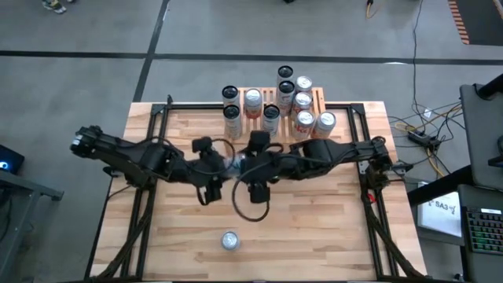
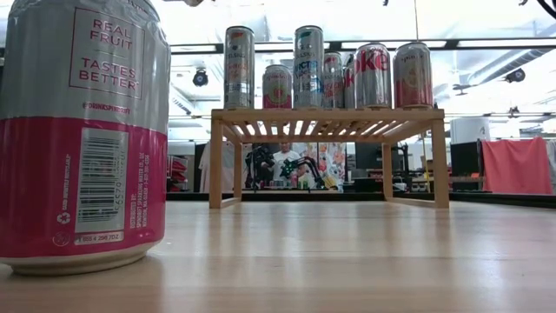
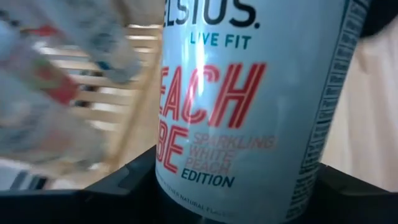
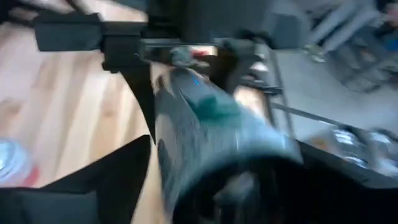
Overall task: Place canned beverage on shelf
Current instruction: Put the white soda can on the shelf aligned with the other white soda cans
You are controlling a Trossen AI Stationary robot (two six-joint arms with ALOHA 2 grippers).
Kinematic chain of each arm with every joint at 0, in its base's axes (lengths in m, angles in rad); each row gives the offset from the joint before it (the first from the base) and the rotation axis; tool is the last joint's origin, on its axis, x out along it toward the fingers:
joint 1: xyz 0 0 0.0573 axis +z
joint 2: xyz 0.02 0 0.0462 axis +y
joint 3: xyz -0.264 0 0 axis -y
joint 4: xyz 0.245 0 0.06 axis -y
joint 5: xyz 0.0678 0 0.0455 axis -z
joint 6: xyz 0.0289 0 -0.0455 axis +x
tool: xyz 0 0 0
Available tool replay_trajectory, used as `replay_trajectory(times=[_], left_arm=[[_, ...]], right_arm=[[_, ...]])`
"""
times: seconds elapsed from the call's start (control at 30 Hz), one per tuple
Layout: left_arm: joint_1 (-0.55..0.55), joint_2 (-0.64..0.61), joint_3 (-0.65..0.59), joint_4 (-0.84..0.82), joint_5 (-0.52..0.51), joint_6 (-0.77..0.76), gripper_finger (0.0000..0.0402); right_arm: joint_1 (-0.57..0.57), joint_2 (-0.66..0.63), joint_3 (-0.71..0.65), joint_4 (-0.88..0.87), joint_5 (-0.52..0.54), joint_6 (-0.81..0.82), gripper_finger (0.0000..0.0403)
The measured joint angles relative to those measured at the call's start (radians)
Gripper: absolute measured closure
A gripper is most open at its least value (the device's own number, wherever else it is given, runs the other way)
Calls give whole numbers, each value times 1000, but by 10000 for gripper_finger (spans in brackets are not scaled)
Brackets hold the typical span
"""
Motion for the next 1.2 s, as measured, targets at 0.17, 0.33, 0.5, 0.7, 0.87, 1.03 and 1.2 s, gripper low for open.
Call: replay_trajectory(times=[0.17,0.33,0.5,0.7,0.87,1.03,1.2], left_arm=[[0,-42,35,-5,-129,-8,172],[-9,-83,70,1,-387,-45,172],[-36,-90,97,33,-692,-118,172],[-73,-48,97,201,-952,-169,172],[-87,22,95,275,-1014,-164,172],[-92,57,95,285,-1046,-184,172],[-98,65,95,296,-1058,-189,172]], right_arm=[[0,-45,1,40,120,27,41],[2,-100,1,126,210,76,40],[-3,-149,1,233,251,205,39],[-1,-140,-2,371,248,285,39],[-3,-99,-3,534,251,253,38],[-2,-83,-4,617,247,231,38],[-19,-86,-4,617,250,251,38]])
